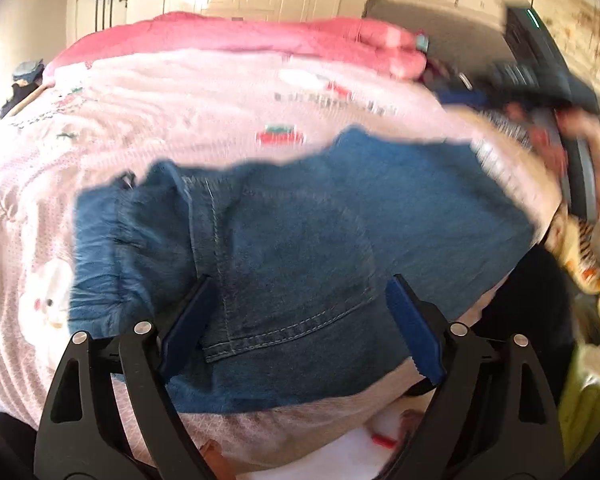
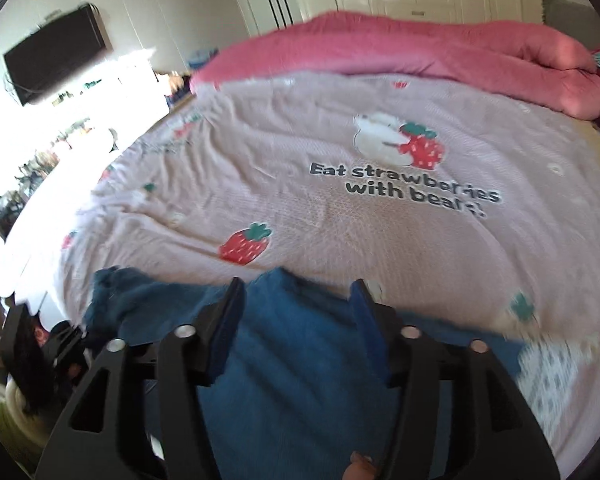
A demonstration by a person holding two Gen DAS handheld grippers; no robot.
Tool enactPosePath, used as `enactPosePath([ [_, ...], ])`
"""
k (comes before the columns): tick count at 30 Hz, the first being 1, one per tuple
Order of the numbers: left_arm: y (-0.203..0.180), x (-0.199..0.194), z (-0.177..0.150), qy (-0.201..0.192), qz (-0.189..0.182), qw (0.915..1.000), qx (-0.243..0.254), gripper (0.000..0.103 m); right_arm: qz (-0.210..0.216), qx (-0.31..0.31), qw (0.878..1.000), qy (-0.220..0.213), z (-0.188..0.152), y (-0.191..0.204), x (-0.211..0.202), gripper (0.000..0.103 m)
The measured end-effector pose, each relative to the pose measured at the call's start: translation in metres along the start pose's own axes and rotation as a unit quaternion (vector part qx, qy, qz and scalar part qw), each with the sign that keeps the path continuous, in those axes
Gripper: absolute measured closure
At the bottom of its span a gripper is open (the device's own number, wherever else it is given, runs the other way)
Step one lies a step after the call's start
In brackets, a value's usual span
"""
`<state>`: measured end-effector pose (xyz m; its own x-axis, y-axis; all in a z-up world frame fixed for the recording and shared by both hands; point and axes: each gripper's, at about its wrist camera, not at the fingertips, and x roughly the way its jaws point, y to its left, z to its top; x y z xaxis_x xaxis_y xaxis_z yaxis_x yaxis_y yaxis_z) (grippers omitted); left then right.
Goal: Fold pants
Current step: 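Fold the pants over with both tools and lay them flat on the bed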
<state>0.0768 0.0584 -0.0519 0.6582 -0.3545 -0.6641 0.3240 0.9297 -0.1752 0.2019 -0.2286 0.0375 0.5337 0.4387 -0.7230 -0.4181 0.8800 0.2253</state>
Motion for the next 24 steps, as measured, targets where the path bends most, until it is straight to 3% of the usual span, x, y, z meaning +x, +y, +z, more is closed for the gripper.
enactPosePath([
  [2, 0.004, -0.018, 0.006, -0.026, -0.003, 0.9996, -0.011, 0.020, -0.009, 0.004, 1.000, -0.017, -0.025, 0.003, -0.022, 0.027],
  [8, 0.022, -0.025, 0.017, -0.033, 0.017, 0.9984, -0.043, 0.019, -0.014, 0.022, 1.000, -0.007, -0.085, 0.006, -0.042, 0.026],
  [14, 0.032, -0.004, 0.010, 0.002, 0.011, 0.9983, -0.058, 0.019, 0.019, 0.071, 0.996, 0.050, -0.119, 0.000, -0.022, 0.022],
  [18, 0.033, 0.002, 0.007, 0.014, 0.045, 0.9981, -0.040, 0.019, 0.015, 0.120, 0.990, 0.079, -0.138, -0.023, -0.004, 0.021],
  [21, 0.036, 0.009, 0.006, 0.018, 0.066, 0.9969, -0.038, 0.019, 0.043, 0.155, 0.986, 0.047, -0.145, -0.031, -0.013, 0.021],
  [24, 0.031, -0.001, 0.015, 0.017, 0.054, 0.9969, -0.054, 0.017, 0.042, 0.168, 0.985, 0.001, -0.146, -0.038, -0.043, 0.021],
])
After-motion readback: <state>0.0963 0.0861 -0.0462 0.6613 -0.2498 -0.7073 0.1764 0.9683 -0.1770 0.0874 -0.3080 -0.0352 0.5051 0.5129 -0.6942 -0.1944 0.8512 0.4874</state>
